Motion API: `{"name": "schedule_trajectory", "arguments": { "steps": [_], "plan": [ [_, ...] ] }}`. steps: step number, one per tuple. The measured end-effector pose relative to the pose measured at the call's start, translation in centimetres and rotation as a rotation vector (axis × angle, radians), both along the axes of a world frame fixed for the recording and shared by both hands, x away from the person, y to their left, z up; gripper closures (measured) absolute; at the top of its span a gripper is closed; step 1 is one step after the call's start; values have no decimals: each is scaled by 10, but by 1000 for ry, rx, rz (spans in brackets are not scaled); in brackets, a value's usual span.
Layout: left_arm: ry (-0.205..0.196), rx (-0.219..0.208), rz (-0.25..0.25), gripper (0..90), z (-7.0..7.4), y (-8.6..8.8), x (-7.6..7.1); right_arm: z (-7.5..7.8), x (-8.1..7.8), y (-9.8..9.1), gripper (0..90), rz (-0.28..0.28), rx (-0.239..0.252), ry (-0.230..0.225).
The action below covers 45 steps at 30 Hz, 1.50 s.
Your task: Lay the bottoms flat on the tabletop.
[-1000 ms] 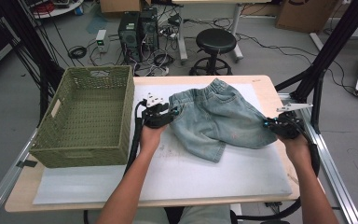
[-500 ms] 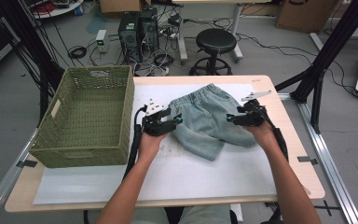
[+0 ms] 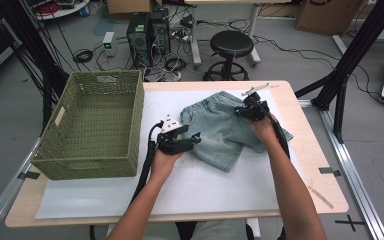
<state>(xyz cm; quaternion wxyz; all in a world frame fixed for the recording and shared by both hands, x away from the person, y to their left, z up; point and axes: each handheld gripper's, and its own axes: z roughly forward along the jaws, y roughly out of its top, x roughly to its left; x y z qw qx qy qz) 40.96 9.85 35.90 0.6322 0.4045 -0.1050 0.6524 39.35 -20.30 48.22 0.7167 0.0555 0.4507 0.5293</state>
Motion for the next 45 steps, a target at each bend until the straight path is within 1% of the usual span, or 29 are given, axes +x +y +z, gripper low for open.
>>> {"name": "schedule_trajectory", "arguments": {
  "steps": [2, 3, 4, 5, 6, 7, 8, 11, 15, 16, 18, 19, 21, 22, 23, 25, 26, 27, 28, 29, 30, 31, 35, 38, 39, 40, 42, 43, 45],
  "plan": [
    [6, 2, 3, 431, -2, -1, 2, 6, -5, -5, 890, 8, 66, -32],
    [30, 6, 6, 425, -5, -3, 7, 9, -7, -6, 889, 14, 102, -52],
    [30, 6, 6, 422, -5, -3, 7, 9, -7, -6, 889, 14, 102, -52],
    [43, 10, 11, 420, -7, -4, 10, 11, -7, -7, 887, -12, 145, -85],
    [59, 14, 19, 413, -9, -6, 13, 11, -7, -7, 884, -17, 153, -95],
    [93, 32, 33, 409, -12, -13, 17, 10, -7, -7, 878, -20, 151, -104],
    [93, 32, 33, 410, -12, -13, 17, 9, -8, -6, 874, -9, 147, -112],
    [166, 50, 99, 411, -15, -31, 29, 1, -12, -9, 822, 34, 109, -119],
    [173, 28, 103, 410, -13, -40, 35, -10, -20, -18, 791, 79, 81, -126],
    [176, 20, 113, 412, -12, -43, 36, -21, -29, -27, 766, 101, 67, -131],
    [192, 13, 174, 456, -9, -49, 38, -37, -36, -39, 738, 141, 51, -176],
    [191, -8, 222, 545, -8, -54, 38, -45, -38, -45, 714, 147, 45, -174],
    [170, -24, 244, 801, -7, -53, 37, -59, -37, -57, 665, 150, 27, -145],
    [170, -24, 244, 826, -7, -53, 37, -59, -37, -57, 665, 150, 27, -145],
    [159, -57, 224, 833, -5, -44, 30, -71, -30, -67, 624, 116, 20, -130],
    [133, -84, 215, 837, -6, -37, 24, -79, -20, -78, 606, 98, 17, -102],
    [94, -129, 199, 837, -5, -20, 9, -82, -14, -83, 590, 90, 22, -84],
    [94, -129, 199, 837, -5, -20, 9, -84, -8, -88, 584, 81, 29, -70],
    [84, -167, 192, 837, -3, -2, -2, -86, -1, -92, 579, 70, 35, -54],
    [84, -167, 192, 837, -3, -2, -2, -86, -1, -92, 579, 70, 35, -54],
    [79, -200, 185, 836, -2, 13, -6, -86, 11, -100, 567, 58, 46, -24],
    [79, -200, 185, 836, -2, 13, -6, -85, 16, -102, 564, 63, 46, -8],
    [123, -233, 140, 836, -1, 32, -2, -80, 31, -103, 563, 26, 21, 44],
    [119, -240, 114, 836, 0, 35, -4, -77, 42, -98, 568, -62, 21, 89],
    [119, -240, 114, 837, 0, 35, -4, -77, 46, -96, 585, -107, 31, 98],
    [121, -242, 92, 836, 3, 39, -6, -79, 49, -97, 625, -100, 39, 93],
    [120, -236, 92, 836, 5, 41, -7, -84, 50, -98, 879, -71, 36, 87],
    [102, -228, 90, 836, 9, 41, -9, -89, 50, -95, 885, -122, 29, 56],
    [88, -232, 82, 836, 15, 39, -8, -98, 47, -91, 888, -144, 63, 51]
  ]
}}
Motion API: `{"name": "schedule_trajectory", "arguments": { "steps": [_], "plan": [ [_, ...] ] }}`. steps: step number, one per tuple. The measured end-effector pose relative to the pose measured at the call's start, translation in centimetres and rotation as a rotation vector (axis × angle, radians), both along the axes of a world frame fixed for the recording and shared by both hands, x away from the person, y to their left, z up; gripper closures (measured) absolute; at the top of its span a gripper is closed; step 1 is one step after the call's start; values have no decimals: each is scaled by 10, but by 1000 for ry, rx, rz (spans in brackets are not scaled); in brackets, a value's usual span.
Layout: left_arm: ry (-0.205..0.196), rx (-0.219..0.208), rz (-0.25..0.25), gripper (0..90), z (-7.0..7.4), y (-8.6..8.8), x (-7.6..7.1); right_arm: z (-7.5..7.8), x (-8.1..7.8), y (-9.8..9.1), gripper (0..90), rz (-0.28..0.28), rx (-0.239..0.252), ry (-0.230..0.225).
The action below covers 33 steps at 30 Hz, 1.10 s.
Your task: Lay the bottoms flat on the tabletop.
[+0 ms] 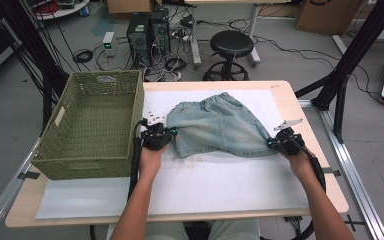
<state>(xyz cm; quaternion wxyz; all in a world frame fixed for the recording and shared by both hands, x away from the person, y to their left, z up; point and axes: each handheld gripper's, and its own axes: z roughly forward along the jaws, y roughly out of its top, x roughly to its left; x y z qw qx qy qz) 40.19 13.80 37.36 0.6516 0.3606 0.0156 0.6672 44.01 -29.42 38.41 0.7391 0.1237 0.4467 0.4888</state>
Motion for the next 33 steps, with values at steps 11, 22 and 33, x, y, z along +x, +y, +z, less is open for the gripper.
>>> {"name": "schedule_trajectory", "arguments": {
  "steps": [11, 22, 33],
  "plan": [
    [-18, 83, -2, 478, -16, -10, 9, -33, -28, -22, 686, 132, 170, -105],
    [22, 90, 25, 457, -51, 0, 27, -46, -21, 11, 568, 214, -14, -116],
    [99, 166, 179, 494, -35, -33, 43, -46, -12, 17, 492, 266, -79, -78]
  ]
}}
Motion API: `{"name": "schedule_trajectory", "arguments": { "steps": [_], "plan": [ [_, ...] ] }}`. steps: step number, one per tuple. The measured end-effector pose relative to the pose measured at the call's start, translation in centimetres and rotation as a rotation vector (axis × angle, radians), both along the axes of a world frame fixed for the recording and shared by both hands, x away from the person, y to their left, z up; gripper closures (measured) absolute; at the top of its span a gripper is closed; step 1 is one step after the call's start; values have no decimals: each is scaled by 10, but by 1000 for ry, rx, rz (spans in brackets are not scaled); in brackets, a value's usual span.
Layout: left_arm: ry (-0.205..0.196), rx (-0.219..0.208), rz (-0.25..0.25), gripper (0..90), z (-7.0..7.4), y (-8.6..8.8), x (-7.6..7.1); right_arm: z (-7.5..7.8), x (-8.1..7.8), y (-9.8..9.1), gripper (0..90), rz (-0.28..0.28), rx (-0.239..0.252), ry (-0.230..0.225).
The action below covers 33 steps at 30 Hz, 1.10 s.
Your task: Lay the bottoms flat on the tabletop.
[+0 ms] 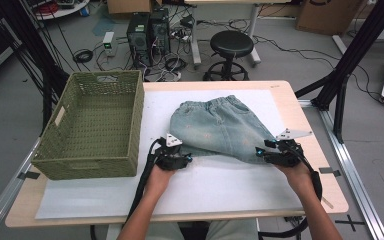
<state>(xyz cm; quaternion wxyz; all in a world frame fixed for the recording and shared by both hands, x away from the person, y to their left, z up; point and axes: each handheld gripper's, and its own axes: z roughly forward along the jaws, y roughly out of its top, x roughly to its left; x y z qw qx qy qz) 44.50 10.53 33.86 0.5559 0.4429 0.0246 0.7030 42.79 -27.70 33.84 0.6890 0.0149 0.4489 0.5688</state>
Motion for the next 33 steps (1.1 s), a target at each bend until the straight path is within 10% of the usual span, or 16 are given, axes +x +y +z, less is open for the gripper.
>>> {"name": "schedule_trajectory", "arguments": {
  "steps": [8, 11, 24, 33],
  "plan": [
    [-38, 19, 70, 799, -5, -6, -2, 15, 18, 14, 656, -123, -12, 95],
    [-33, 14, 18, 823, -10, 2, -6, 13, 18, 13, 869, -134, -13, 78],
    [-146, 64, -106, 831, -59, 40, -49, -26, -14, 3, 900, -78, -119, 40],
    [-148, 34, -181, 831, -13, 21, -68, -28, -31, 17, 733, 45, -132, -27]
  ]
}}
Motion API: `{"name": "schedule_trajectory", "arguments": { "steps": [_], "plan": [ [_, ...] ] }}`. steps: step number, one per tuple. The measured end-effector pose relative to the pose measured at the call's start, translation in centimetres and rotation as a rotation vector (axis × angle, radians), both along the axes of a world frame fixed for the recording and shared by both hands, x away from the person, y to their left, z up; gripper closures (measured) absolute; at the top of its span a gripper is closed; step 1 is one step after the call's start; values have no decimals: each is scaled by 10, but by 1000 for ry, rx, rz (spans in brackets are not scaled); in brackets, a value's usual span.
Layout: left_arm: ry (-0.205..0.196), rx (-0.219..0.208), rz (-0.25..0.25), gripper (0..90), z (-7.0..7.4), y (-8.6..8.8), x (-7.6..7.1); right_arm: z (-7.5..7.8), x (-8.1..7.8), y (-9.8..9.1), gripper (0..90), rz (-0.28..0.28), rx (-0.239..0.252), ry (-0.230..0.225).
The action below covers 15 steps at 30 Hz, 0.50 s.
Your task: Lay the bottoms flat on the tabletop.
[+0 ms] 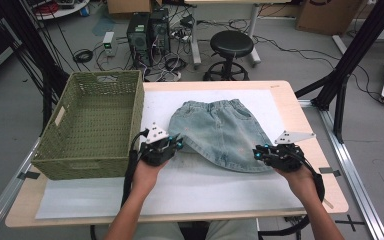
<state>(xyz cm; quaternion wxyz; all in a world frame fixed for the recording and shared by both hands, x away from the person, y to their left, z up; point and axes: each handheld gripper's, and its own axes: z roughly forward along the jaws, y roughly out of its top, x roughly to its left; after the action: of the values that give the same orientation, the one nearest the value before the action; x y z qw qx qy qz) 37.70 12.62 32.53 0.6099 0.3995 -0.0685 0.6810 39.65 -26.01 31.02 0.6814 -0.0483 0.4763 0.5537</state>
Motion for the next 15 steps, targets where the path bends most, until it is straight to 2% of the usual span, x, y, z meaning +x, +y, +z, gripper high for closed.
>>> {"name": "schedule_trajectory", "arguments": {
  "steps": [2, 3, 4, 6, 8, 10, 11, 12, 13, 14, 15],
  "plan": [
    [-8, -19, -13, 832, 14, -7, -4, 0, -2, 6, 669, 42, -28, -3],
    [-8, -19, -13, 831, 14, -7, -4, 0, -2, 10, 618, 56, -44, -3],
    [-8, -40, -24, 831, 25, -13, -7, 0, -2, 15, 559, 61, -58, -3],
    [-10, -49, -22, 831, 29, -15, -9, 1, 0, 28, 482, 36, -100, -1],
    [-12, -73, -32, 831, 35, -21, -11, 2, 4, 40, 412, -16, -130, -17],
    [-11, -79, -31, 831, 37, -21, -12, 2, 8, 50, 404, -51, -143, -18],
    [-12, -86, -33, 831, 38, -22, -12, 3, 10, 53, 415, -70, -150, -27],
    [-11, -90, -38, 831, 39, -22, -11, 3, 11, 57, 462, -105, -146, -45],
    [-11, -90, -38, 831, 39, -22, -11, 3, 11, 57, 462, -105, -146, -45],
    [-10, -100, -32, 831, 41, -21, -10, 6, 12, 60, 734, -169, -133, -70],
    [-10, -100, -32, 831, 41, -21, -10, 9, 12, 60, 801, -175, -117, -75]
  ]
}}
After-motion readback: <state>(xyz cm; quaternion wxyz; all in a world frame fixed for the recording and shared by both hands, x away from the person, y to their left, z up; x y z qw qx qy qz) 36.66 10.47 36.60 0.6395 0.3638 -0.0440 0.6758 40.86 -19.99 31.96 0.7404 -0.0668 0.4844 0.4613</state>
